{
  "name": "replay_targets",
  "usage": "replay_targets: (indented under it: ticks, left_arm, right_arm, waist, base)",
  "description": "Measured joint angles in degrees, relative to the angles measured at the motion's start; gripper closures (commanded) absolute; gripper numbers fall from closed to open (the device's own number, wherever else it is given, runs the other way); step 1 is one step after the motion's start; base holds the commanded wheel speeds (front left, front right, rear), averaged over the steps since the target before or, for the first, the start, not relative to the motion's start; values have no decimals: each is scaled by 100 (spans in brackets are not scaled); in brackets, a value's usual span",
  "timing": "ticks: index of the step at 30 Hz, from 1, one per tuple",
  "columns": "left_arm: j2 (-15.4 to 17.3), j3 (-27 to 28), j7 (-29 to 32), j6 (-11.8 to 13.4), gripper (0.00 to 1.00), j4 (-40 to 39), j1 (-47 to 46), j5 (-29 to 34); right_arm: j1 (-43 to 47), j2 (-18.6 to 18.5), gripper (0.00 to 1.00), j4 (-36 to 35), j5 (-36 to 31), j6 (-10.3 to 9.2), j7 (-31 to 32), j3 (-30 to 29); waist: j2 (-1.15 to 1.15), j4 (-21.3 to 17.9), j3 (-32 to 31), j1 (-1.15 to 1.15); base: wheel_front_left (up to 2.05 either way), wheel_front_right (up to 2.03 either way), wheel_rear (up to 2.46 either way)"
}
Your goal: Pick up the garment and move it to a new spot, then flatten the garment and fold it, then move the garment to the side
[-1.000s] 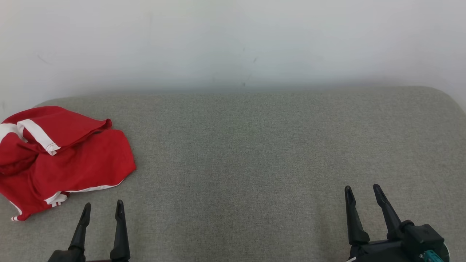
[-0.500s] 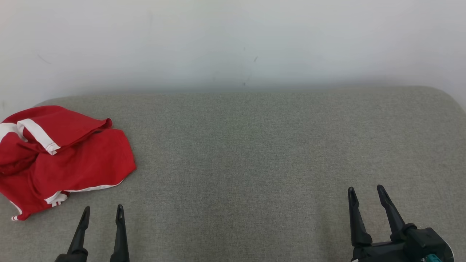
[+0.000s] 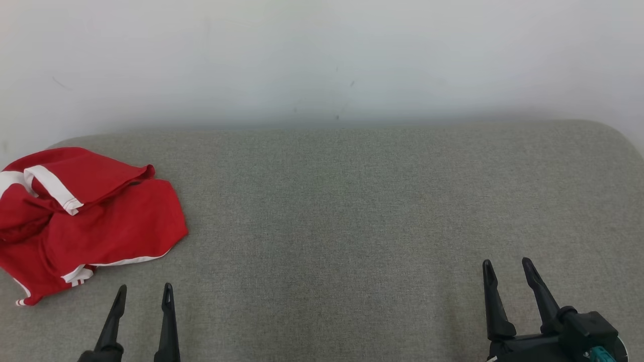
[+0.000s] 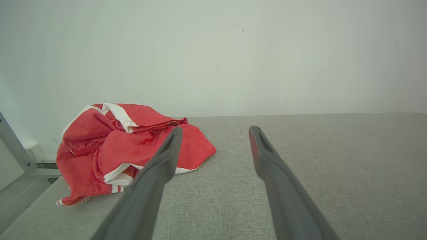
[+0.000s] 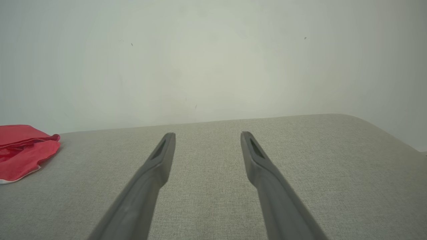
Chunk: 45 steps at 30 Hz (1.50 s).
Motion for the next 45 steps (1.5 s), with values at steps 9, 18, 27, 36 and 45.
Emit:
replay_targets:
  ticks: [9,18,27,36,45]
  left_arm:
    - [48,-38,96,-2,0,-7,0,-85]
    - [74,-68,147,31,0,-49,0,-134]
    - [99,-112,198,44,0,-57,-3,-181]
    - [137,-133,248,98,0,-56,-7,-232]
    - [199,-120,305,178,0,-52,-1,-277]
  right_arm:
    - [6,0,0,-111,49,0,182,-20]
    - [18,0,0,-160,52,0,252,-18]
    - [31,0,0,-145,85,0,277,-20]
    - [79,0,0,-81,144,0,274,9]
    - [94,0,0,-11,183,0,266,55]
  waist:
    - [0,5,11,0]
    - [0,28,27,0]
    - [0,132,8,0]
    - [0,447,-5,0]
    - [0,1034,-15,0]
  base:
    - [0,0,0]
    - [0,0,0]
    - [0,0,0]
    - [0,0,0]
    - [0,0,0]
